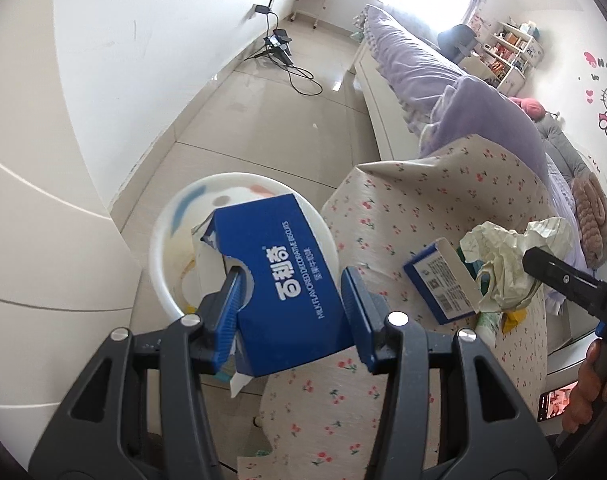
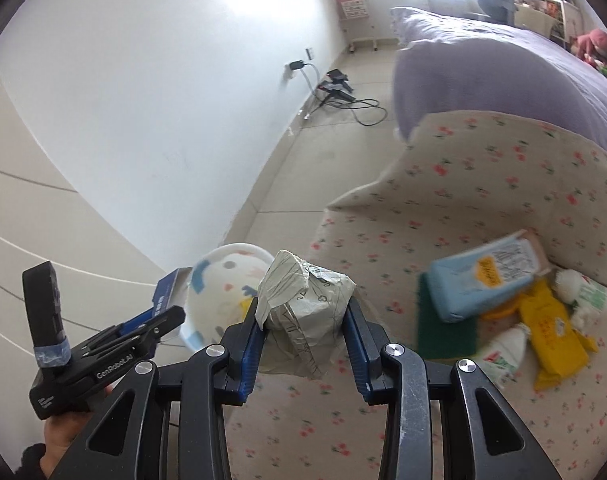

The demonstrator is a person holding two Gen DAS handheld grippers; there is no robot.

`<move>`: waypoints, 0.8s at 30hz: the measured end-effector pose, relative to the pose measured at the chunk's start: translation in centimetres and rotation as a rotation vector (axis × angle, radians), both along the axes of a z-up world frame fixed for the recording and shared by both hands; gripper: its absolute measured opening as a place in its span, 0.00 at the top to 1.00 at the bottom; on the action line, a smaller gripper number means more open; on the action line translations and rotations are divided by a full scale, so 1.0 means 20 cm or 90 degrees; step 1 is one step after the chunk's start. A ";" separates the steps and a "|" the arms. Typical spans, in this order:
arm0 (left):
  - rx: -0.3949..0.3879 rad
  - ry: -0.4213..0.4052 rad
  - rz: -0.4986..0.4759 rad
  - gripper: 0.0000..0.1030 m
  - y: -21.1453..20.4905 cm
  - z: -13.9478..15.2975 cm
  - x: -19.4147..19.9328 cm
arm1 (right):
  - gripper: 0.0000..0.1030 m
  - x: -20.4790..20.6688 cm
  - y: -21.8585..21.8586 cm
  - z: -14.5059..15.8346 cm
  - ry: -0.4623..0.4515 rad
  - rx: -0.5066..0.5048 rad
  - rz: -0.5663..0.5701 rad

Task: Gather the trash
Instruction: 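Carry the blue box and grey wrapper over the wastebasket, then open both grippers to drop the box and wrapper into the wastebasket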

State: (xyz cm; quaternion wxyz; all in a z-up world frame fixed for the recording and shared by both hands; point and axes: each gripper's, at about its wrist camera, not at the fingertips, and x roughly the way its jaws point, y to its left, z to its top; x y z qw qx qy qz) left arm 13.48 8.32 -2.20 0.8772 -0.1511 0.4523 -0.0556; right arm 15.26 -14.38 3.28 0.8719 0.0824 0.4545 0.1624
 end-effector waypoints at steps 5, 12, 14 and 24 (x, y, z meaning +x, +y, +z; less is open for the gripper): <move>-0.006 0.001 0.004 0.50 0.07 -0.03 0.04 | 0.62 0.05 0.13 -0.03 -0.005 0.015 0.025; -0.020 0.003 -0.002 0.50 0.14 -0.12 0.12 | 0.62 0.17 0.29 -0.14 0.017 0.045 0.045; -0.027 0.004 -0.005 0.50 0.15 -0.15 0.14 | 0.62 0.20 0.31 -0.18 0.026 0.051 0.044; 0.003 0.031 0.036 0.06 0.22 -0.16 0.15 | 0.62 0.29 0.35 -0.32 0.066 0.061 0.012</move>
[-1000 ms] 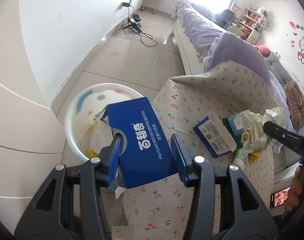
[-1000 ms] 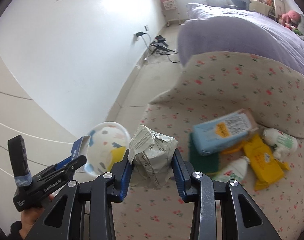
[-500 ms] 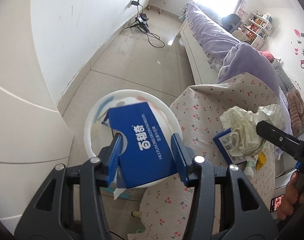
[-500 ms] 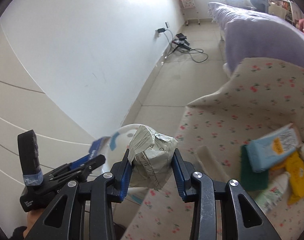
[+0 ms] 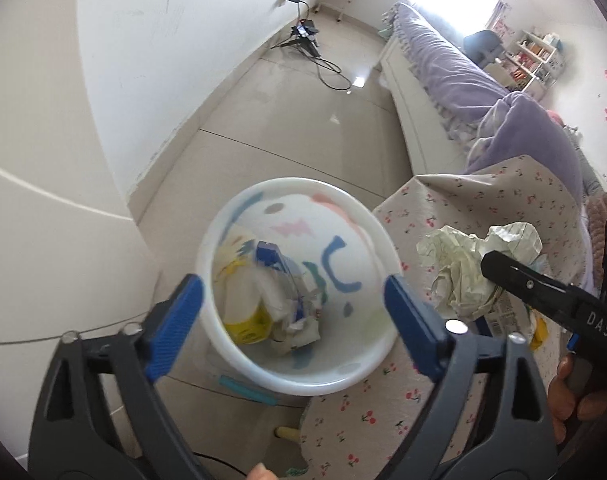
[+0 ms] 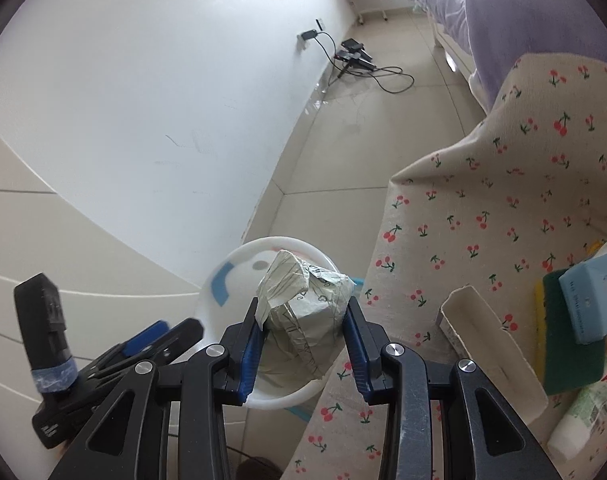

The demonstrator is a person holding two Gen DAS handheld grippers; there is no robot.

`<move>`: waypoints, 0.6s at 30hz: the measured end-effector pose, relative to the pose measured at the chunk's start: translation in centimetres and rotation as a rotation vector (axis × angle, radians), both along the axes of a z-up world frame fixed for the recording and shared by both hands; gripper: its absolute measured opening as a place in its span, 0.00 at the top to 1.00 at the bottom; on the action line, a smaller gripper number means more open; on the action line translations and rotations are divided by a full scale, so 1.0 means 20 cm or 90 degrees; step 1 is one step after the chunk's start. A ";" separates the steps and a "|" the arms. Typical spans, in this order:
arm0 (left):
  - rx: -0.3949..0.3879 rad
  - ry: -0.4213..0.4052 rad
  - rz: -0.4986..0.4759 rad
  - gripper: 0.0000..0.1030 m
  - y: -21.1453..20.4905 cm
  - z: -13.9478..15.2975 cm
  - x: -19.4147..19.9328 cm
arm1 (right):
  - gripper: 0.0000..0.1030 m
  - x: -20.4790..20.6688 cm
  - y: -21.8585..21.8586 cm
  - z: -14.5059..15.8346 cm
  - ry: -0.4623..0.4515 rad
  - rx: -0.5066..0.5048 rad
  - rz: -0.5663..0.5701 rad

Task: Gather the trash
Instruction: 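Open both grippers to drop the box and wrapper into the wastebasket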

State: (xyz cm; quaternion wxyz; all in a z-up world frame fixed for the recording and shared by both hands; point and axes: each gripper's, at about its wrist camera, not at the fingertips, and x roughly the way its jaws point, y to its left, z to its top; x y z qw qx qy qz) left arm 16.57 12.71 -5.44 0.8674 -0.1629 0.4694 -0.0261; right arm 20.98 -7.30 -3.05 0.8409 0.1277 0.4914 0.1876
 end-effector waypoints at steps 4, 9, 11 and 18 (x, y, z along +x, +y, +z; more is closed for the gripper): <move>0.060 -0.002 0.001 0.01 0.00 0.03 -0.03 | 0.62 0.01 0.03 0.00 0.004 -0.003 0.000; 0.074 0.013 0.015 0.01 0.05 0.03 -0.07 | 0.62 0.02 0.06 -0.01 0.001 -0.010 0.007; 0.070 0.021 0.023 0.01 0.07 0.02 -0.08 | 0.61 0.02 0.08 -0.01 0.001 -0.011 0.011; 0.060 0.028 0.044 0.01 0.14 0.04 -0.12 | 0.06 0.01 0.10 0.00 -0.017 0.013 0.017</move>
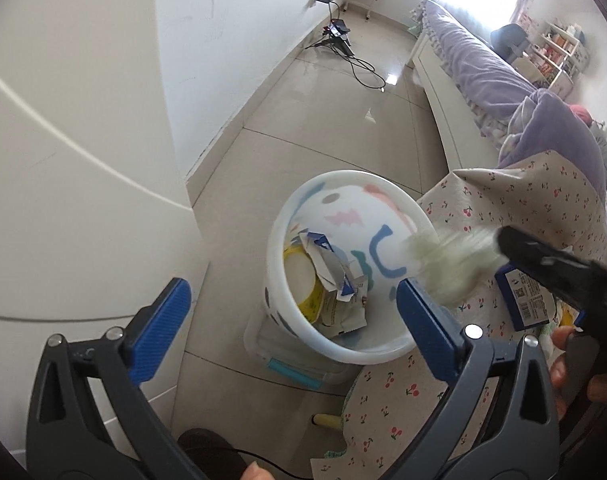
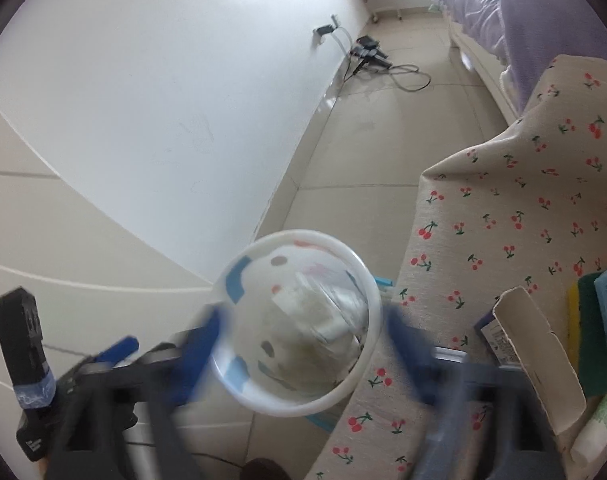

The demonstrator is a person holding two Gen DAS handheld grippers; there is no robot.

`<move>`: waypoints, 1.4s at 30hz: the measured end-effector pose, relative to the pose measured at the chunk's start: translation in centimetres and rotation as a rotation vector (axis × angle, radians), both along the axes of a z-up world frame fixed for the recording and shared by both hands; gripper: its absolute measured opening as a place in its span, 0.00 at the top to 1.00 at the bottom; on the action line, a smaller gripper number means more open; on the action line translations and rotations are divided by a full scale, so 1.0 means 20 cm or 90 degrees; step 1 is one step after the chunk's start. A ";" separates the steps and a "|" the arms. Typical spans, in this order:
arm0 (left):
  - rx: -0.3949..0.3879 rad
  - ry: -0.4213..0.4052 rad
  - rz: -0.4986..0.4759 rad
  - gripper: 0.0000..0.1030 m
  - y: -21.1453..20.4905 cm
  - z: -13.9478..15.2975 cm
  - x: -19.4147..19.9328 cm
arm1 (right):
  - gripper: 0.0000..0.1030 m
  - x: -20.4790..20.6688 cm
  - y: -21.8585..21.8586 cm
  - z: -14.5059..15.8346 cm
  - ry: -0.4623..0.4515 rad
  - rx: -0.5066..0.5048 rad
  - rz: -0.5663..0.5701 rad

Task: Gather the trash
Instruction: 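Open both grippers to drop the box and wrapper into the wastebasket, then grasp the white tissue box with the left gripper while the right grasps the white AD bottle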

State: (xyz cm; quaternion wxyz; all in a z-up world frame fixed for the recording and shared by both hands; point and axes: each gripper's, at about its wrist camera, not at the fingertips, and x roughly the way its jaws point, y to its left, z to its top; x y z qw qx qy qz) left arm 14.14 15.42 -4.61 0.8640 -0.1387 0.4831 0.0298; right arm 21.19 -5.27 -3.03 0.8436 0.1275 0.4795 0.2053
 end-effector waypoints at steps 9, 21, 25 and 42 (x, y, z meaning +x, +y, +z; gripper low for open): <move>-0.021 -0.002 0.014 0.01 0.02 0.03 -0.04 | 0.00 -0.05 -0.04 0.09 -0.035 -0.030 -0.017; -0.032 -0.026 -0.022 0.01 -0.09 0.13 -0.08 | 0.00 -0.21 -0.10 0.28 -0.076 -0.080 0.008; -0.040 -0.028 -0.037 0.01 -0.14 0.15 -0.10 | 0.00 -0.27 -0.18 0.32 -0.085 -0.089 0.003; -0.033 -0.032 -0.103 0.01 -0.39 0.19 -0.12 | 0.00 -0.39 -0.66 0.40 -0.100 -0.116 -0.069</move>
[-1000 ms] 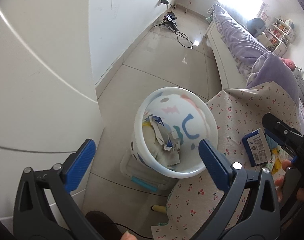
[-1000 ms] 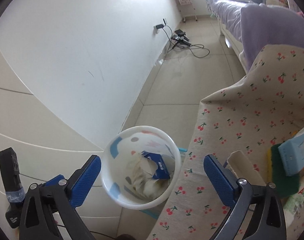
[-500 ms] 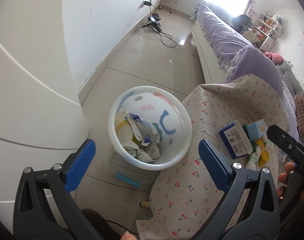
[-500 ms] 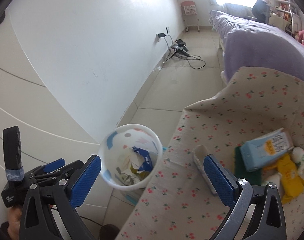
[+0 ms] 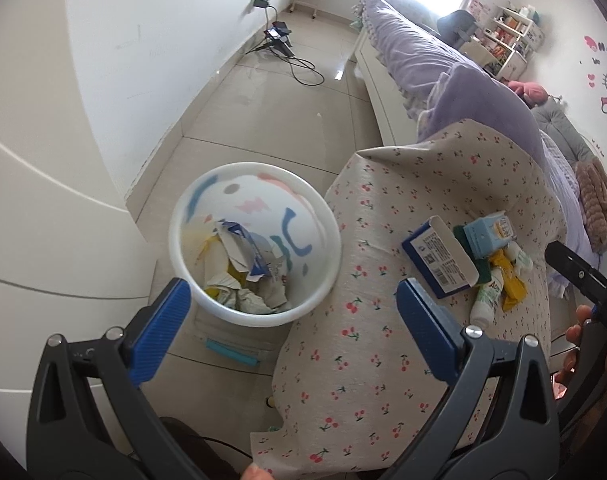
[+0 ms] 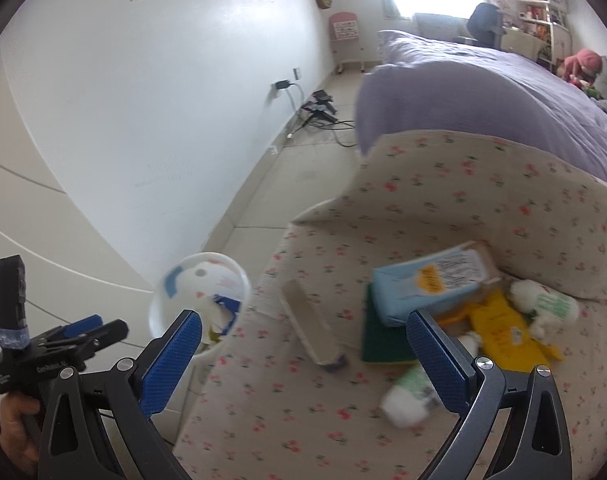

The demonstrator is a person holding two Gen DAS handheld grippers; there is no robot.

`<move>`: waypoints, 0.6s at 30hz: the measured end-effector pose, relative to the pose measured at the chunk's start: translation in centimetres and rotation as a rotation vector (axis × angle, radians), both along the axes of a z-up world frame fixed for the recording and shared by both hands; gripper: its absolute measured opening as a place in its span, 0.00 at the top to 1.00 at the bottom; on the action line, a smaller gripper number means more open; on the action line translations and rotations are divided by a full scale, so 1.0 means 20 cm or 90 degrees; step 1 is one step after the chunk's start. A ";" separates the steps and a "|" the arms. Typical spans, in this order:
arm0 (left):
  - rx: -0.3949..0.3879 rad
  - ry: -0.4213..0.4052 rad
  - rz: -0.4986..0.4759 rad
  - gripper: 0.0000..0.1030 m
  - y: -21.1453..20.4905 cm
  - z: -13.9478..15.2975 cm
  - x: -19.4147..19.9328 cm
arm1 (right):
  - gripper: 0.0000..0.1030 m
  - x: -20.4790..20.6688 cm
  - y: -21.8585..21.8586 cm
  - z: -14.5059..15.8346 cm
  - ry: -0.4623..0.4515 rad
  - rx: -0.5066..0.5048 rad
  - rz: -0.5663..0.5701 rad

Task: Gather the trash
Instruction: 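Grasp the white tissue box with the left gripper while the right grasps the white AD bottle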

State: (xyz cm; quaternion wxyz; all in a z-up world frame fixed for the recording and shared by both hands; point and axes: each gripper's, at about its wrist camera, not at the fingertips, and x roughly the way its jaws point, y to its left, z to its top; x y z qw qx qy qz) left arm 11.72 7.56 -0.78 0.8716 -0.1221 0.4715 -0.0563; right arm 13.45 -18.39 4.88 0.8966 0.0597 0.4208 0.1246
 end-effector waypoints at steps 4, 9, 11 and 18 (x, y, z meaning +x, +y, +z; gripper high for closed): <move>0.007 -0.003 -0.014 0.01 -0.07 0.01 0.01 | 0.00 -0.02 -0.14 -0.01 0.003 0.000 -0.028; 0.017 -0.002 -0.031 0.01 -0.19 0.00 0.04 | 0.00 -0.03 -0.32 -0.04 0.013 0.009 -0.065; 0.022 0.005 -0.034 0.01 -0.24 -0.01 0.06 | 0.00 -0.03 -0.38 -0.06 0.023 0.014 -0.081; 0.014 0.015 -0.035 0.01 -0.35 -0.02 0.09 | 0.00 -0.04 -0.42 -0.23 0.096 0.002 -0.081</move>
